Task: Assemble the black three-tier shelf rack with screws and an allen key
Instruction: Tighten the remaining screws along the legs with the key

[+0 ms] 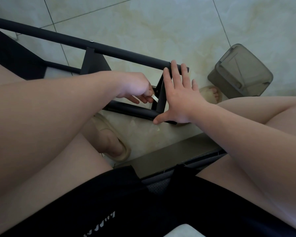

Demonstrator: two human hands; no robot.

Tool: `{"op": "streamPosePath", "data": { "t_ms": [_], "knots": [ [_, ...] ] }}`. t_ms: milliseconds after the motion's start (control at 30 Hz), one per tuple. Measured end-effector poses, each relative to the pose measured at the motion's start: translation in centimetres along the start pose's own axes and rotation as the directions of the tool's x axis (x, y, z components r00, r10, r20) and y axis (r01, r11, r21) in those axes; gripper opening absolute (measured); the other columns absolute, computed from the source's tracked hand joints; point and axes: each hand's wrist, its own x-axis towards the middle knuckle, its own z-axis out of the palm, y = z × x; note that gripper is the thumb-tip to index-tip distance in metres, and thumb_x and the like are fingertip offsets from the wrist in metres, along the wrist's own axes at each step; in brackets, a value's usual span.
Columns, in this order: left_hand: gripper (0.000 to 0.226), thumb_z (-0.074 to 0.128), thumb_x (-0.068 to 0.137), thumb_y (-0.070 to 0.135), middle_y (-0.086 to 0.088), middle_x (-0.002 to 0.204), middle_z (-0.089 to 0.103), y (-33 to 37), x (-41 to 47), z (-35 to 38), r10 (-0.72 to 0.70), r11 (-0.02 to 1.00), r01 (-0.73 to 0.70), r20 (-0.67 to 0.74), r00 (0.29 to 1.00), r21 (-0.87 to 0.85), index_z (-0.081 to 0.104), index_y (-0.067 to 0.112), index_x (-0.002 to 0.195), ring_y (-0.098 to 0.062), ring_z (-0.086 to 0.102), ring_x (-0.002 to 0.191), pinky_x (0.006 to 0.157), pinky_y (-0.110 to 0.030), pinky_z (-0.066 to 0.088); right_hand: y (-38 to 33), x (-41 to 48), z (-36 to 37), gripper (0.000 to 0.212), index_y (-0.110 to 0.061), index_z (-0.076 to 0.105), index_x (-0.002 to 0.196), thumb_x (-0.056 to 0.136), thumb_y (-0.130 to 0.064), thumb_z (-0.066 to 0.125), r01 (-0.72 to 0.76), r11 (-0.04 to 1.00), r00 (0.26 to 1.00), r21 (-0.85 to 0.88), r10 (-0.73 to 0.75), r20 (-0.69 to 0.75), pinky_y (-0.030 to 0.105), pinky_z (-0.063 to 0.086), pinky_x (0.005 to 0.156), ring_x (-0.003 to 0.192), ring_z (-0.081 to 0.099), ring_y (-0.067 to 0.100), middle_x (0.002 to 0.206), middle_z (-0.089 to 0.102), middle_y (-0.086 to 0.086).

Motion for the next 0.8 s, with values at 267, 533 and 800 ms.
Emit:
{"op": "streamPosePath", "data": {
  "t_ms": [267,533,800],
  "knots": [
    [0.017,0.053,0.1,0.012,0.01,0.086,0.073,-0.8,-0.5,-0.2,0.051,0.983,-0.056,0.032,0.998,0.172,0.067,0.018,0.091,-0.006,0.065,0.088,0.075,-0.027,0.049,0.0,0.1,0.2,0.157,-0.012,-0.024,0.157,0.058,-0.084,0.074,-0.006,1.0,1.0,-0.005,0.006,0.001,0.064,0.005,0.122,0.15,-0.03,0.036,0.161,-0.038,0.008],
    [0.011,0.06,0.096,0.011,0.001,0.094,0.063,-1.2,-1.1,0.2,0.115,0.923,-0.116,0.025,0.993,0.366,0.07,0.015,0.096,-0.018,0.054,0.09,0.071,-0.026,0.04,0.0,0.2,0.3,0.157,-0.013,-0.024,0.157,0.058,-0.085,0.073,-0.013,1.0,1.0,-0.016,0.013,-0.004,0.064,0.005,0.123,0.15,-0.03,0.036,0.161,-0.038,0.007],
    [0.01,0.063,0.093,0.012,0.009,0.09,0.064,-1.5,-1.1,0.2,0.107,0.921,-0.102,0.007,0.994,0.375,0.068,0.021,0.091,-0.02,0.058,0.099,0.084,-0.029,0.04,-0.1,0.1,0.3,0.156,-0.013,-0.025,0.157,0.058,-0.085,0.073,-0.015,1.0,1.0,-0.019,0.015,0.003,0.064,0.005,0.123,0.15,-0.031,0.035,0.161,-0.038,0.006]
  ]
}}
